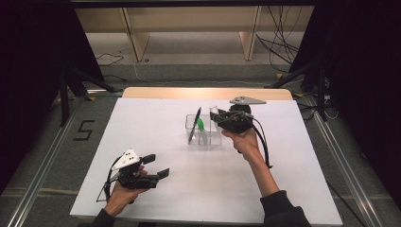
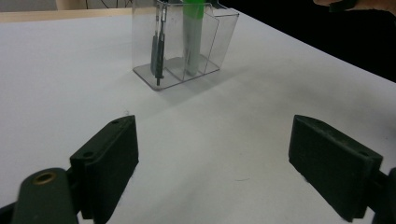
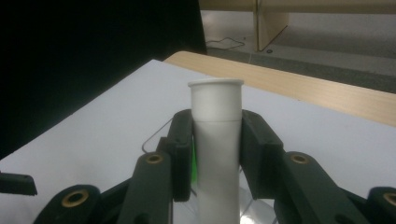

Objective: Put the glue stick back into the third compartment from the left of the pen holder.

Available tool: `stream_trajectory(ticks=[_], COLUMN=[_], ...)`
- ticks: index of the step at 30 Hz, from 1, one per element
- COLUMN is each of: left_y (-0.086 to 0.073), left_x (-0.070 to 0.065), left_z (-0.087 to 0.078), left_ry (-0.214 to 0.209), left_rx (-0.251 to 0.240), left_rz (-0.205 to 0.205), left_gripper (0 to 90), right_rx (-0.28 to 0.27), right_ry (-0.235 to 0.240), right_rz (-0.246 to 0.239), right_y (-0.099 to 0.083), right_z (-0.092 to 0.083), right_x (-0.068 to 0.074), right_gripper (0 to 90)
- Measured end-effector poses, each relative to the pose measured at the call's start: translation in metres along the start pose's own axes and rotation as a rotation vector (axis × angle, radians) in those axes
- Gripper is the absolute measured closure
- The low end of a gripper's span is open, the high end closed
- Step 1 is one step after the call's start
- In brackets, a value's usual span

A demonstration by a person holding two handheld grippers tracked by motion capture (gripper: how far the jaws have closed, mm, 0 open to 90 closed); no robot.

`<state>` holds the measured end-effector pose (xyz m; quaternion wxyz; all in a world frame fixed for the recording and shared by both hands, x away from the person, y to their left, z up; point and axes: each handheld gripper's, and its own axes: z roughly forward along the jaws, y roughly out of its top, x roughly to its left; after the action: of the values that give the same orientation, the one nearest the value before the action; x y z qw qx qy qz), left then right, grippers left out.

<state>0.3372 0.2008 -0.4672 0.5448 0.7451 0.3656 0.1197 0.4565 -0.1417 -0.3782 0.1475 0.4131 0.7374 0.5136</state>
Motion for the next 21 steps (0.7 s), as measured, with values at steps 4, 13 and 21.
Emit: stream_trajectory(ticks=[4, 13, 21], left_y=[0.000, 0.000, 0.000], left_x=[0.000, 0.000, 0.001], left_z=[0.000, 0.000, 0.000], left_ry=[0.001, 0.003, 0.004], left_rx=[-0.002, -0.001, -0.001], left_rz=[0.001, 0.000, 0.000], left_gripper=[15.5, 15.5, 15.5], right_rx=[0.003, 0.012, -0.009], right_ry=[-0.007, -0.034, -0.073], right_rz=[0.015, 0.027, 0.052], right_y=[0.005, 0.013, 0.016], right_z=[0.005, 0.014, 0.021], right_x=[-0.003, -0.010, -0.017], right_gripper=[67.6, 67.6, 67.6])
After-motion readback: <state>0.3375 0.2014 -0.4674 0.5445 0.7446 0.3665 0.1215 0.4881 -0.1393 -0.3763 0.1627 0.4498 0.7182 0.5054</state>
